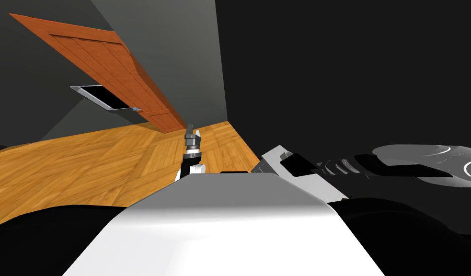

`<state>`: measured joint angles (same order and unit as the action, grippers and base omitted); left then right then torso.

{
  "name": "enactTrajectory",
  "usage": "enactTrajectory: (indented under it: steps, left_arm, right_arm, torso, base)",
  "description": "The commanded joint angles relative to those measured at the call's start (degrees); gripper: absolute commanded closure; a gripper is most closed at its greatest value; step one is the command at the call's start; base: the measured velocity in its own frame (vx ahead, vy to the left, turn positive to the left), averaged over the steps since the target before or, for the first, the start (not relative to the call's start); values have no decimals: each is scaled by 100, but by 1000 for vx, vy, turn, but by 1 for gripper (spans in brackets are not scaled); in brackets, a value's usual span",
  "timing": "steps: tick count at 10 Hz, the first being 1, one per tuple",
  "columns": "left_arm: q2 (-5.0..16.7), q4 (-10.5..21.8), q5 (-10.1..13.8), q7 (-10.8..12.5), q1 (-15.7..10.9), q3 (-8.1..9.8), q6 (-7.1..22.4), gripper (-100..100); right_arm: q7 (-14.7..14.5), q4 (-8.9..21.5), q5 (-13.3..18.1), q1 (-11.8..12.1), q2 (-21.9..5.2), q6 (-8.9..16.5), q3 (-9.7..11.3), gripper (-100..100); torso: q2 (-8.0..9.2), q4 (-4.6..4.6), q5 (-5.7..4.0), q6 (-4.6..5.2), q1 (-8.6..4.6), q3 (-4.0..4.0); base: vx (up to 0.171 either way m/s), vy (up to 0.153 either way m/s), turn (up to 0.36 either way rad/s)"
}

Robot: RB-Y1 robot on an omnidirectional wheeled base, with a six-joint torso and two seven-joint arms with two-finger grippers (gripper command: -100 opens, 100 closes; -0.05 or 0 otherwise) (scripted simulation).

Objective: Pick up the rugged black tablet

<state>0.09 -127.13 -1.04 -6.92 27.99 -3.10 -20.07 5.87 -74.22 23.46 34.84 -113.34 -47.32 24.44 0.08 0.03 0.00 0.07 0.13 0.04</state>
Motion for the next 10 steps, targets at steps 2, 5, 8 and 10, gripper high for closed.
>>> enactTrajectory:
  steps: [2, 5, 8, 10]
  left_arm:
    - [0, 0, 0, 0, -1, 0, 0, 0]
    - [0, 0, 0, 0, 0, 0, 0, 0]
    - [0, 0, 0, 0, 0, 0, 0, 0]
    - [0, 0, 0, 0, 0, 0, 0, 0]
  right_arm:
    - [-307, 288, -307, 117, 211, 11, 206, -100]
    - [-412, 385, -411, 162, 280, 13, 268, -100]
    - [-429, 395, -414, 165, 286, 8, 270, 100]
    - [-431, 397, -413, 165, 286, 12, 270, 100]
  torso:
    - [4, 1, 0, -2, 2, 2]
    - [7, 2, 0, 1, 0, 5]
    - [-1, 0, -4, 2, -11, -1]
    - [-3, -1, -5, 3, -15, -2]
  base:
    - [-26, 30, 172]
    - [-19, 19, 97]
    - [0, 0, 0]
    - [0, 0, 0]
